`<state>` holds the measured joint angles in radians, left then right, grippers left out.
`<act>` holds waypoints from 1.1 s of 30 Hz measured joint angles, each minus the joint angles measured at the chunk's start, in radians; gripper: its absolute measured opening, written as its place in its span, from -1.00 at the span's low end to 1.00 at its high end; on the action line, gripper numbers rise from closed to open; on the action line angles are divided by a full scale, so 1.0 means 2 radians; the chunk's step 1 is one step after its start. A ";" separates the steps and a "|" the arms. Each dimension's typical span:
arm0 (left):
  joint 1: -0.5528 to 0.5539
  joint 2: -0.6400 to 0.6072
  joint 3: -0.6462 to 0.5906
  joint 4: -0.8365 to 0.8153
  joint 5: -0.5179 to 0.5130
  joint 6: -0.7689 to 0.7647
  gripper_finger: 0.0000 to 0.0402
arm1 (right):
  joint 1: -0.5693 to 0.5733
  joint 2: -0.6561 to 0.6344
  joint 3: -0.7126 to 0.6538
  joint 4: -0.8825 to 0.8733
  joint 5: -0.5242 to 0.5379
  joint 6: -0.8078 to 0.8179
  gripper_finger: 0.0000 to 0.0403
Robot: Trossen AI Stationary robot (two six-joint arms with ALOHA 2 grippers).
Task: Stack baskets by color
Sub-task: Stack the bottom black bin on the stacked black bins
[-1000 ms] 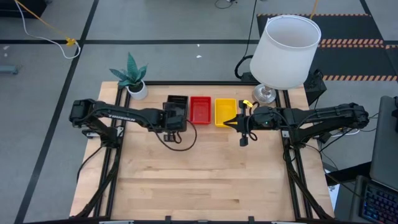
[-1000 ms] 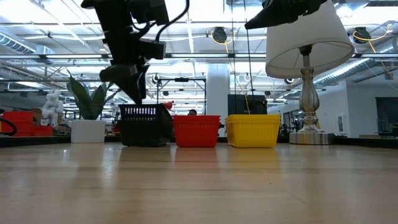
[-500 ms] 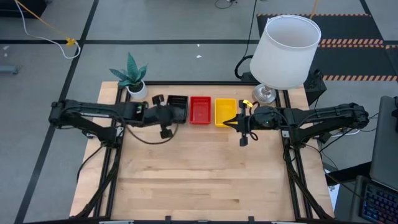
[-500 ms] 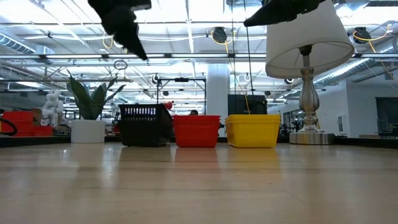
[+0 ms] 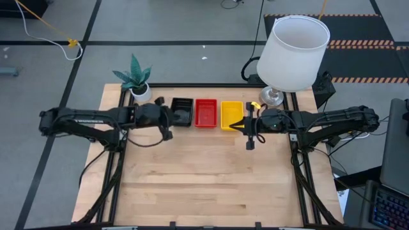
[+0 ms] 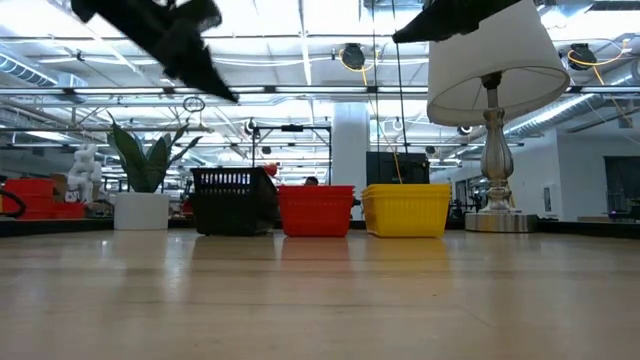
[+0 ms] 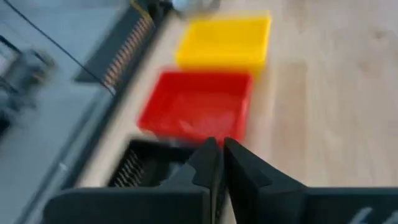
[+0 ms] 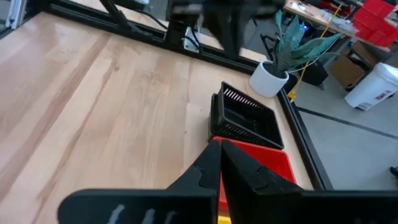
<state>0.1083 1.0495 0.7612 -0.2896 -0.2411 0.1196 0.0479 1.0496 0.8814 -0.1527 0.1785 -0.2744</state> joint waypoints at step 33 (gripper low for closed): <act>0.136 0.022 -0.151 0.110 0.190 0.014 -0.96 | 0.000 0.000 0.000 0.014 0.000 0.001 -0.98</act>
<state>0.3801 1.0939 0.4583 -0.0704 0.1387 0.1482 0.0478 1.0496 0.8814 -0.1242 0.1787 -0.2734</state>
